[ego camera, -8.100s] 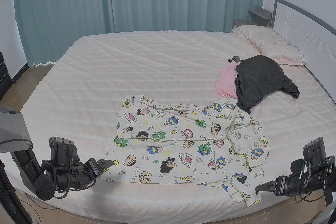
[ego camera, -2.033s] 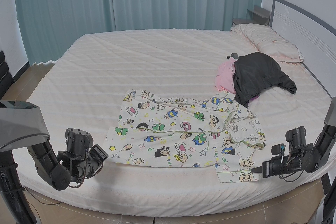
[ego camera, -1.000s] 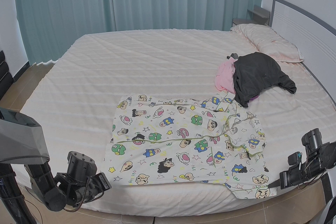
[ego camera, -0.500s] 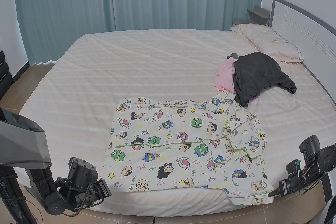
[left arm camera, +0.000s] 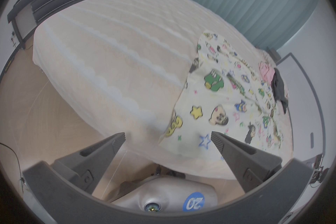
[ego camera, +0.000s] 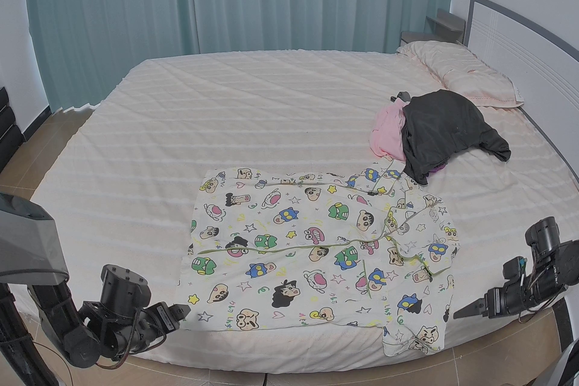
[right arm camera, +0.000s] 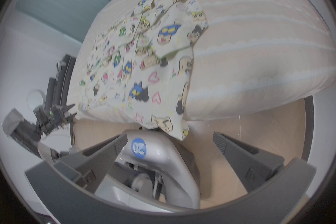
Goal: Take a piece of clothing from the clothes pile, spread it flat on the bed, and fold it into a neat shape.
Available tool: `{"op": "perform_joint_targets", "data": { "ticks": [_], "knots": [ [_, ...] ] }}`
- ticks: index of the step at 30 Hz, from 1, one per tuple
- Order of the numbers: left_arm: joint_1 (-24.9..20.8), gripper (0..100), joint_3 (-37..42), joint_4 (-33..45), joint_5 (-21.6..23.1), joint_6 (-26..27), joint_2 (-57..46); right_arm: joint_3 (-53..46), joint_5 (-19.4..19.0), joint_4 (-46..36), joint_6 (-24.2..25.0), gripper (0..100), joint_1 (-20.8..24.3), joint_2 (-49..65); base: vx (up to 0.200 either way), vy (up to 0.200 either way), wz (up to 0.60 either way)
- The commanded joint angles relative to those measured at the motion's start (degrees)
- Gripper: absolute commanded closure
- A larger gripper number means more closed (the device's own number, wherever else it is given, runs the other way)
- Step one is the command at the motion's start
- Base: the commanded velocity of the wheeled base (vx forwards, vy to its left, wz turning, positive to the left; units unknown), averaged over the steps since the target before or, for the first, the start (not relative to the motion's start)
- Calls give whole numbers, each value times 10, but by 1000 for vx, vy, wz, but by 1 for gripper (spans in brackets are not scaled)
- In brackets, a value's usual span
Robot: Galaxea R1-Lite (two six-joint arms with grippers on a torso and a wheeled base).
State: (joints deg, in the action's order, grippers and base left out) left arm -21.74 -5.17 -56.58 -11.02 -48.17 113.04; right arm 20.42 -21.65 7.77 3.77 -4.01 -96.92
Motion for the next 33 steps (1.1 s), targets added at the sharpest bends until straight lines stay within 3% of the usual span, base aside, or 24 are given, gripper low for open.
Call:
{"op": "perform_joint_targets", "data": {
  "ticks": [1,6,12,15,20,24,26,28,33],
  "knots": [
    [34,0,-20,-1,2,24,-63,57,-3,8,77,0,1,22,0,0,0],
    [40,0,-56,2,2,33,-72,81,-1,42,131,0,15,15,0,0,0],
    [47,0,-92,0,11,22,-63,127,8,135,267,0,48,-19,67,0,0],
    [46,0,-93,0,13,6,-63,147,21,149,306,0,61,-39,200,0,0],
    [48,0,-91,0,27,3,-62,191,61,178,354,0,91,-89,200,0,0],
    [47,0,-92,0,29,3,-52,259,120,211,432,0,133,-146,100,0,0],
    [47,0,-93,0,30,3,-49,274,134,212,443,0,139,-159,0,0,0],
    [47,0,-94,0,29,1,-39,330,173,213,471,0,157,-206,0,0,0],
    [42,0,-87,-2,30,-4,-37,365,182,212,486,0,167,-238,0,0,0]
  ]
}}
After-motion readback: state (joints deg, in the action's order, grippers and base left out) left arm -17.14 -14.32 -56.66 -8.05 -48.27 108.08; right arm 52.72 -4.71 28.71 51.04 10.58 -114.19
